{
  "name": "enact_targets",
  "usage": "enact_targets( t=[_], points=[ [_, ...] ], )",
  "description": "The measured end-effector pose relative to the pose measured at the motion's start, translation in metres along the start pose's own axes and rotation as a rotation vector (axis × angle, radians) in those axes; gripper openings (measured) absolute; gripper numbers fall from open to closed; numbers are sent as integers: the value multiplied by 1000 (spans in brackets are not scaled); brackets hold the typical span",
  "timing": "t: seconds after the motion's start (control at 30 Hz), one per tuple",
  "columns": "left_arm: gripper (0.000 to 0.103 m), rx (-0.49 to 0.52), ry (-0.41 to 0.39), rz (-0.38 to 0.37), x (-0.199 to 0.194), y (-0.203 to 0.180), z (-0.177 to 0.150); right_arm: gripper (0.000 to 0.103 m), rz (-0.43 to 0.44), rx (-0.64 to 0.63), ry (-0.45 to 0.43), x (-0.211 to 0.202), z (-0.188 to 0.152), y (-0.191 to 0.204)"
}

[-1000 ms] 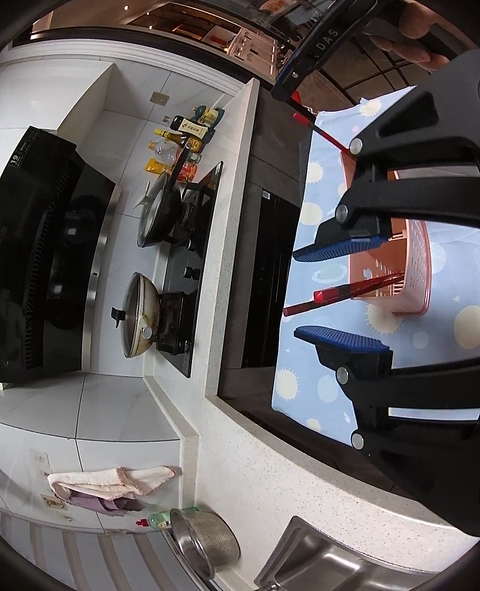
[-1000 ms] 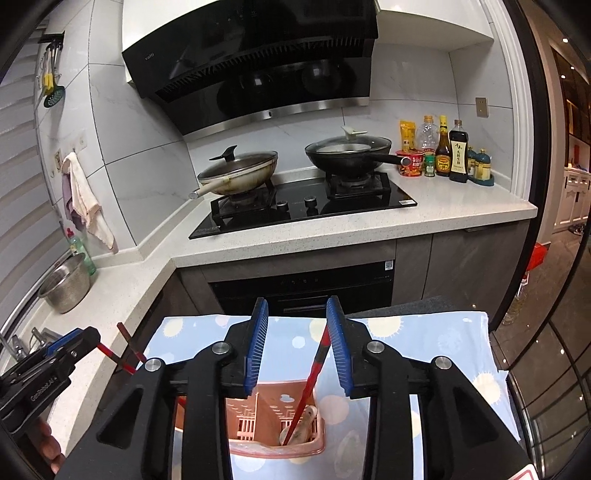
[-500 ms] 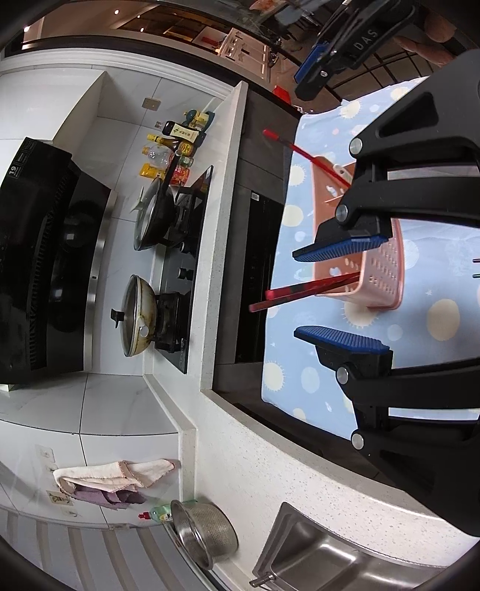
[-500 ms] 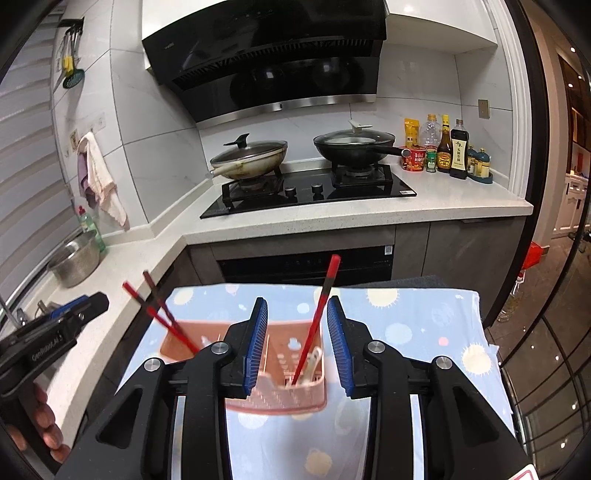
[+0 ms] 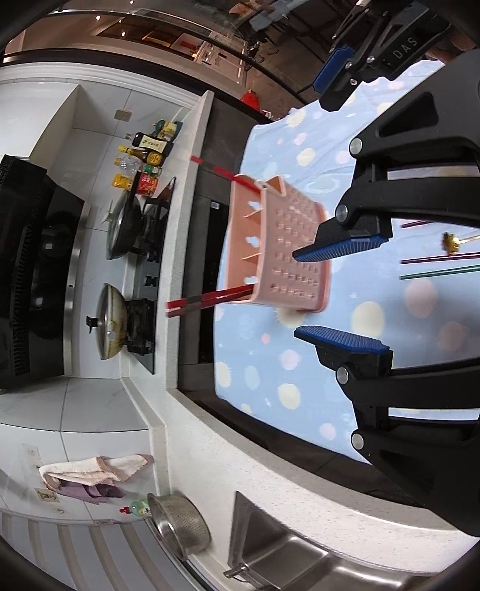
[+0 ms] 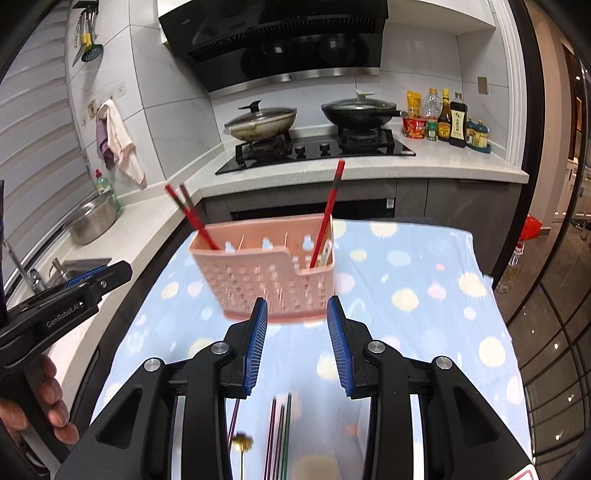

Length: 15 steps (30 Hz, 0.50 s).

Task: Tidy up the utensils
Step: 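Withdraw both tools from the holder back over the remaining chopsticks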

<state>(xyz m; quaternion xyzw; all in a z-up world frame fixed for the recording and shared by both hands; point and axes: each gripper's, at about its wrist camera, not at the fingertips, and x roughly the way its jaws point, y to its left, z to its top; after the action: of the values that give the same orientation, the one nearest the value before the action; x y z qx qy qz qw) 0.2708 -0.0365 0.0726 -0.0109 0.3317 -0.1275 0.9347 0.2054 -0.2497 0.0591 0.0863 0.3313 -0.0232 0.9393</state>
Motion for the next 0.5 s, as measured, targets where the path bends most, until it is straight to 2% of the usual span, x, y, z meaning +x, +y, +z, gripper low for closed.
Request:
enact_targets(
  t=[0.27,0.5],
  points=[
    [34,-13,85,1,-18,4,-68,33,-4,5,113,-22,-78,0],
    [34,-27,177,0,-25,6,-132,33,1,-6,246,-30,-152,-2]
  ],
)
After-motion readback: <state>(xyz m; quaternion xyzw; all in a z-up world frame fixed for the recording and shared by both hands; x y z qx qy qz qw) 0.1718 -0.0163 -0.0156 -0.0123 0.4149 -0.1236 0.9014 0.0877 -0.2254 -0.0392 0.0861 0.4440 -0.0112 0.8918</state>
